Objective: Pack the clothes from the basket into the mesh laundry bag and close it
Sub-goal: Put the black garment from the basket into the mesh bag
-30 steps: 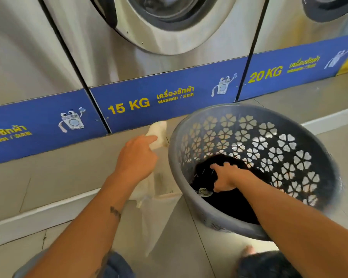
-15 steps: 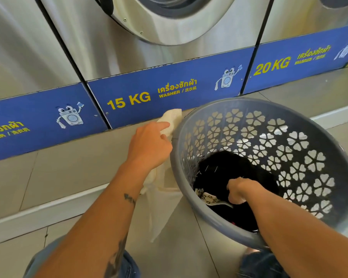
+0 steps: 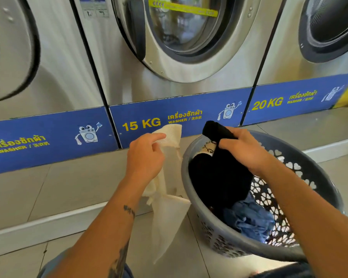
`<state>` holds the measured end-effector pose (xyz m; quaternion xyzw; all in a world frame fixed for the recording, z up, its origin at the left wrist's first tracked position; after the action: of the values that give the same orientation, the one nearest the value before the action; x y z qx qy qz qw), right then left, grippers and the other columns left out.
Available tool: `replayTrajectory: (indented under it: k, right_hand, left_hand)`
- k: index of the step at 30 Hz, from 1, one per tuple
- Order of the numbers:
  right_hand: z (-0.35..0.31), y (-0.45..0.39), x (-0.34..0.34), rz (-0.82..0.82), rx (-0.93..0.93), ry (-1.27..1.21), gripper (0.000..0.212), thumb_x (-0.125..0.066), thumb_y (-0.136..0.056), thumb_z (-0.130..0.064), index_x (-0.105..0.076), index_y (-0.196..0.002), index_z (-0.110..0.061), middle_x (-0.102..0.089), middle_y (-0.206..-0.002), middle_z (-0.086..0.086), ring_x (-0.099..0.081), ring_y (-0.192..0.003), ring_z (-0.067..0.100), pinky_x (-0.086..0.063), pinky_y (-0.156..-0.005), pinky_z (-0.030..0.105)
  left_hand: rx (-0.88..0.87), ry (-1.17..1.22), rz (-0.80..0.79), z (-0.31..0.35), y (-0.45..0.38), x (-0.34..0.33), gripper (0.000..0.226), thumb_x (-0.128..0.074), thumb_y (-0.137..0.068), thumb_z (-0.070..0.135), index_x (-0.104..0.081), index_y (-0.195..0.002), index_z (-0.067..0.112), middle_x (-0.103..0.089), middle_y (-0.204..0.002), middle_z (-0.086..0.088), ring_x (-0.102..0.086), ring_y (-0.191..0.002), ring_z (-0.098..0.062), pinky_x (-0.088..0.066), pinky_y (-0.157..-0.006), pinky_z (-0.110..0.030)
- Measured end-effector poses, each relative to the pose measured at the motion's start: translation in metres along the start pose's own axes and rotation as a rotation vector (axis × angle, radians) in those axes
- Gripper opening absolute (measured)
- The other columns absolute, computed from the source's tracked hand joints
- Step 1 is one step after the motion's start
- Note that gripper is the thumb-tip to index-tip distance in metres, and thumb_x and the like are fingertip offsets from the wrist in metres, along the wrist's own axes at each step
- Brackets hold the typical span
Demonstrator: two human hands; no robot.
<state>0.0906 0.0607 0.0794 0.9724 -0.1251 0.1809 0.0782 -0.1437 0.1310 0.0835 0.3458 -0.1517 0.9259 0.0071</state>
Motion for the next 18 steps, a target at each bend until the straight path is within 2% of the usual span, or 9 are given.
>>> replayTrajectory:
  k: [1,4,5,8,10,12,14,17,18]
  right_hand:
    - [-0.009,0.005,-0.006,0.018,0.002,-0.097,0.02,-0.056,-0.089,-0.005,-0.068,-0.092,-0.02,-0.063,-0.07,0.008,-0.063,-0.065,0.024,-0.05,-0.065,0.033]
    - [-0.021,0.013,-0.038,0.031,-0.007,-0.322,0.023,-0.054,-0.089,0.0,-0.066,-0.084,-0.019,-0.06,-0.068,0.007,-0.059,-0.065,0.024,-0.048,-0.065,0.032]
    - [-0.022,0.014,-0.049,0.022,-0.014,-0.366,0.024,-0.054,-0.089,0.001,-0.066,-0.083,-0.019,-0.059,-0.068,0.007,-0.059,-0.065,0.024,-0.047,-0.065,0.032]
    - [-0.016,0.012,-0.072,0.021,-0.022,-0.376,0.025,-0.056,-0.091,0.001,-0.066,-0.088,-0.022,-0.064,-0.072,0.006,-0.062,-0.072,0.025,-0.05,-0.069,0.033]
    - [-0.011,0.009,-0.087,-0.046,-0.013,-0.315,0.022,-0.063,-0.088,-0.004,-0.067,-0.1,-0.022,-0.072,-0.087,0.009,-0.069,-0.083,0.026,-0.055,-0.079,0.037]
    - [-0.004,0.009,-0.11,-0.207,-0.039,-0.244,0.043,-0.07,-0.076,-0.012,-0.061,-0.118,-0.021,-0.072,-0.106,0.012,-0.07,-0.099,0.03,-0.056,-0.09,0.042]
    - [0.0,0.014,-0.125,-0.309,-0.012,0.05,0.065,-0.069,-0.072,-0.017,-0.046,-0.132,-0.024,-0.067,-0.113,0.007,-0.065,-0.105,0.026,-0.053,-0.089,0.039]
    - [-0.011,0.013,-0.137,-0.268,0.232,0.492,0.058,-0.063,-0.083,-0.013,-0.033,-0.132,-0.013,-0.063,-0.1,0.008,-0.063,-0.092,0.027,-0.051,-0.075,0.041]
    - [-0.016,0.014,-0.142,-0.24,0.331,0.643,0.049,-0.061,-0.086,-0.015,-0.035,-0.127,-0.01,-0.062,-0.093,0.008,-0.063,-0.086,0.03,-0.049,-0.071,0.042]
  left_hand:
    - [-0.003,0.03,0.022,0.001,0.002,0.005,0.041,-0.047,-0.095,0.003,-0.07,-0.119,0.025,-0.065,-0.127,0.001,-0.061,-0.108,-0.023,-0.047,-0.097,-0.027]
    - [0.01,0.089,0.071,0.001,0.006,0.019,0.04,-0.047,-0.094,0.003,-0.072,-0.117,0.024,-0.066,-0.125,0.005,-0.057,-0.113,-0.017,-0.026,-0.088,0.005]
    - [0.017,0.115,0.077,0.0,0.008,0.021,0.04,-0.047,-0.094,0.004,-0.072,-0.117,0.025,-0.066,-0.125,0.006,-0.058,-0.111,-0.018,-0.03,-0.091,0.002]
    - [0.036,0.22,0.073,-0.001,0.011,0.026,0.04,-0.048,-0.094,0.005,-0.071,-0.116,0.029,-0.067,-0.125,0.005,-0.064,-0.105,-0.027,-0.053,-0.094,-0.037]
    - [0.042,0.255,0.08,-0.002,0.012,0.028,0.04,-0.048,-0.094,0.005,-0.071,-0.116,0.029,-0.068,-0.123,0.004,-0.064,-0.107,-0.027,-0.052,-0.093,-0.04]
    - [0.038,0.267,0.091,-0.003,0.013,0.031,0.041,-0.048,-0.092,0.004,-0.072,-0.116,0.029,-0.07,-0.119,0.004,-0.064,-0.105,-0.03,-0.052,-0.09,-0.039]
    - [0.027,0.273,0.094,-0.003,0.014,0.033,0.042,-0.047,-0.091,0.003,-0.072,-0.116,0.028,-0.07,-0.119,0.008,-0.065,-0.101,-0.032,-0.053,-0.088,-0.04]
    - [0.01,0.268,0.104,-0.002,0.016,0.036,0.042,-0.047,-0.092,0.003,-0.071,-0.116,0.027,-0.067,-0.12,0.013,-0.065,-0.101,-0.018,-0.052,-0.094,-0.036]
    - [0.001,0.268,0.109,-0.001,0.016,0.037,0.042,-0.047,-0.092,0.003,-0.071,-0.116,0.027,-0.067,-0.12,0.012,-0.065,-0.1,-0.023,-0.052,-0.091,-0.037]
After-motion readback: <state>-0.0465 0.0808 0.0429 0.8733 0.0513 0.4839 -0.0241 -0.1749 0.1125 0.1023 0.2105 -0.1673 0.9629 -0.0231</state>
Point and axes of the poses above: each hand's wrist, its own y-axis away from the middle knuckle, its own x-axis out of the back of the hand, z = x × y, the point moved 9 cm from there along -y, towards the middle knuckle
